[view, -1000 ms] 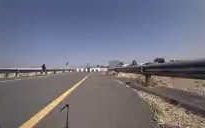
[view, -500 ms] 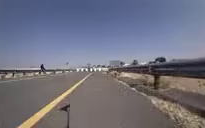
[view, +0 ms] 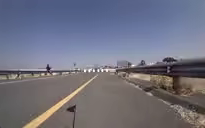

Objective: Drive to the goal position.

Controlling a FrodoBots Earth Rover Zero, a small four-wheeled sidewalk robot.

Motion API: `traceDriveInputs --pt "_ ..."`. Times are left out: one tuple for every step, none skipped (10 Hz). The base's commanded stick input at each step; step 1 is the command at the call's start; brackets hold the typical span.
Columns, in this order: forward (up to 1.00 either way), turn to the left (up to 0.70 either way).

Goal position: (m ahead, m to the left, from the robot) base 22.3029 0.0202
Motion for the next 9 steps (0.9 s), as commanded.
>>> traceDriveInputs --pt "1.00 0.00" --pt "1.00 0.00" --pt "1.00 0.00" --pt "1.00 0.00" --pt "1.00 0.00" --pt "1.00 0.00" --pt "1.00 0.00" --pt "1.00 0.00" --pt "1.00 0.00"
